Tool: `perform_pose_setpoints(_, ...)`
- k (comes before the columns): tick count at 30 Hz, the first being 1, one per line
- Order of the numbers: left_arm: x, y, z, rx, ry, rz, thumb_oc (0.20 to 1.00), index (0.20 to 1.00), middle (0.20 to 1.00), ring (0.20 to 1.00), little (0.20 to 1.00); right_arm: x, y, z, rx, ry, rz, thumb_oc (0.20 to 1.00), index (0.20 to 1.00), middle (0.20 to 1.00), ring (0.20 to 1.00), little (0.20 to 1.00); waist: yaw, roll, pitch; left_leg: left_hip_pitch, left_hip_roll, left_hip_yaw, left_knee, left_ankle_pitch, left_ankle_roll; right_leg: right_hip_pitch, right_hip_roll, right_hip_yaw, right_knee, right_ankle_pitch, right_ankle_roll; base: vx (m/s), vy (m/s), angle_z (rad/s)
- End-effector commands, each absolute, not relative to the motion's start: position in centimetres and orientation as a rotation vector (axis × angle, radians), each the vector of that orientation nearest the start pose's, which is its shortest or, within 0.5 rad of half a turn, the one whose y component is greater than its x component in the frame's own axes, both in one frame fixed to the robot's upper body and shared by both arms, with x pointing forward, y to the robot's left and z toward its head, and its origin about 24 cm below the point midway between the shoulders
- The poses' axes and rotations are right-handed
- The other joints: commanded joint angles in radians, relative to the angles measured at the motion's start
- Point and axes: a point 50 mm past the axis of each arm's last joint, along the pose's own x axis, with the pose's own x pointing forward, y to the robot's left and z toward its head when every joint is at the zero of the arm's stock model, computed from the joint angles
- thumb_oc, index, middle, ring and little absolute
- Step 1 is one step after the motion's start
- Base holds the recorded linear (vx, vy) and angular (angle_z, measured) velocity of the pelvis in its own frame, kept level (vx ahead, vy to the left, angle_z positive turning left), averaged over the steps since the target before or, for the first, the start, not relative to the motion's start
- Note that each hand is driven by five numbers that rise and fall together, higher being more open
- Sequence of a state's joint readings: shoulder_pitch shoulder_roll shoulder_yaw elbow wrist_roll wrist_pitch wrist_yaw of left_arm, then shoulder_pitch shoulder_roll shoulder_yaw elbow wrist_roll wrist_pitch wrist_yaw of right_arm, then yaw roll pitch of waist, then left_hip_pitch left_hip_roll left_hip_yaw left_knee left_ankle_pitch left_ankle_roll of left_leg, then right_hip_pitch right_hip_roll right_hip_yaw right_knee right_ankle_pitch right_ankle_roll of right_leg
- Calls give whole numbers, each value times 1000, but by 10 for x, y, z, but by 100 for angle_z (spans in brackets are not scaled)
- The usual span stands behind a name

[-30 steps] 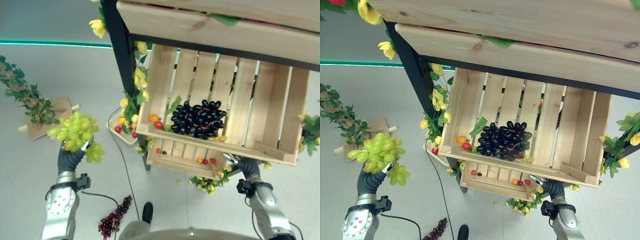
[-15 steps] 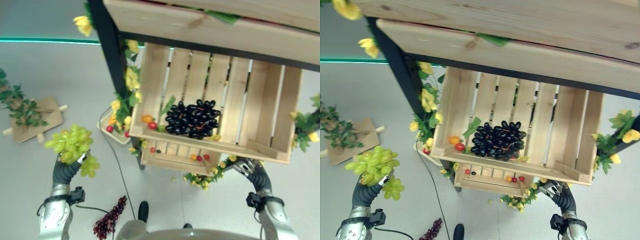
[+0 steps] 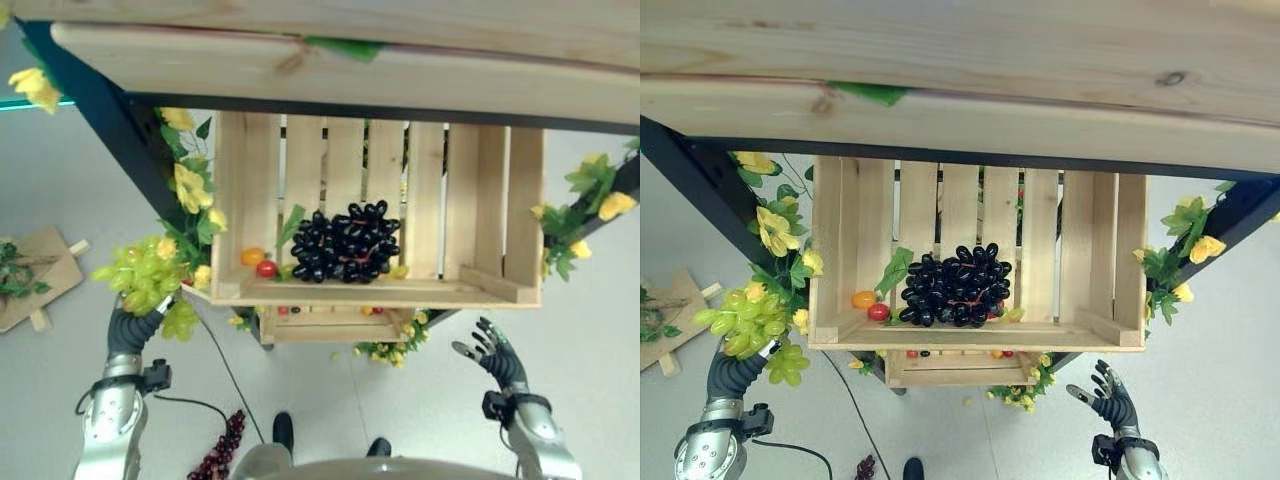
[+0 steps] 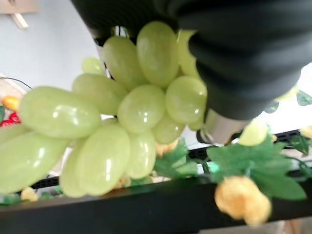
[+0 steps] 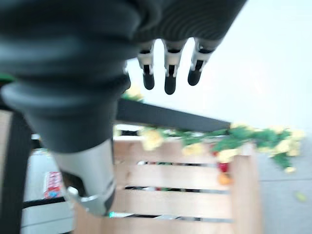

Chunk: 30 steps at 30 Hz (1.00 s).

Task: Pick up the fruits from the basket on one side to the basket on the other side

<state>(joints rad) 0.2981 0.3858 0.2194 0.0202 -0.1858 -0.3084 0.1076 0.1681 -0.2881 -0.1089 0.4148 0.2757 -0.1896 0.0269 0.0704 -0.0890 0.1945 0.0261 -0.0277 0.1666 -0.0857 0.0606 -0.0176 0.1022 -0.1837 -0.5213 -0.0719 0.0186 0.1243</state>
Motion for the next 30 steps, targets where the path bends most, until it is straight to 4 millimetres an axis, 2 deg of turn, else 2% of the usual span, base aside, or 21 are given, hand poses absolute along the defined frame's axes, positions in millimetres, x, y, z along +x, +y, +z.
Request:
perform_pose_setpoints(1, 184, 286, 65, 261, -208, 347, 200, 200, 200, 200, 200, 199, -280, -16, -63, 174, -310, 1000, 1000, 1000, 1000, 1000, 9, 12, -88, 26, -12, -31, 76, -108, 9, -111, -24, -25, 30, 142, 61, 63, -41, 17)
perform_pose_setpoints(10, 187, 278, 68, 245, -229, 312, 200, 200, 200, 200, 200, 205, -294, 7, -70, 59, -417, 1000, 1000, 1000, 1000, 1000, 13, 17, -112, 39, 4, -47, 60, -99, -5, -62, -5, -28, 10, 112, 51, 40, -40, 5)
perform_pose_setpoints(13, 191, 270, 79, 250, -281, 268, 200, 200, 200, 200, 200, 207, -297, 10, -82, 45, -439, 1000, 1000, 1000, 1000, 1000, 17, 19, -120, 38, 9, -54, 59, -96, -9, -51, -1, -29, 6, 101, 48, 14, -39, 7)
perform_pose_setpoints(14, 193, 261, 92, 214, -344, 224, 200, 200, 200, 200, 200, 209, -298, 12, -95, 41, -444, 1000, 1000, 1000, 1000, 1000, 23, 19, -123, 37, 11, -60, 58, -94, -11, -43, 0, -31, 4, 97, 47, 7, -27, 12)
perform_pose_setpoints(19, 192, 244, 106, 172, -414, 136, 200, 200, 200, 200, 200, 213, -298, 10, -76, 42, -464, 1000, 1000, 1000, 1000, 1000, 37, 19, -124, 34, 16, -72, 57, -90, -15, -34, 3, -38, 1, 92, 43, -3, -36, 12)
perform_pose_setpoints(22, 190, 235, 117, 209, -467, 65, 200, 200, 200, 200, 200, 218, -296, 17, -77, 8, -464, 1000, 1000, 1000, 1000, 1000, 52, 17, -122, 26, 17, -85, 57, -86, -20, -28, 3, -44, 0, 88, 43, -5, -20, 4)
perform_pose_setpoints(25, 189, 235, 115, 222, -461, 62, 200, 200, 200, 200, 200, 219, -295, 18, -75, -2, -460, 1000, 1000, 1000, 1000, 1000, 59, 15, -121, 24, 16, -90, 57, -84, -22, -25, 2, -50, -1, 88, 44, -6, -19, 15)
perform_pose_setpoints(27, 186, 238, 106, 218, -409, 61, 200, 200, 200, 200, 200, 220, -296, 20, -76, -12, -462, 1000, 1000, 1000, 1000, 1000, 72, 15, -117, 18, 16, -104, 59, -81, -24, -20, -1, -57, -2, 87, 43, -14, -18, 10)
perform_pose_setpoints(30, 183, 241, 101, 211, -388, 66, 200, 200, 200, 200, 200, 220, -299, 22, -80, -17, -473, 1000, 1000, 1000, 1000, 1000, 86, 15, -114, 13, 13, -117, 60, -77, -24, -18, -3, -60, 0, 86, 43, -2, -16, 8)
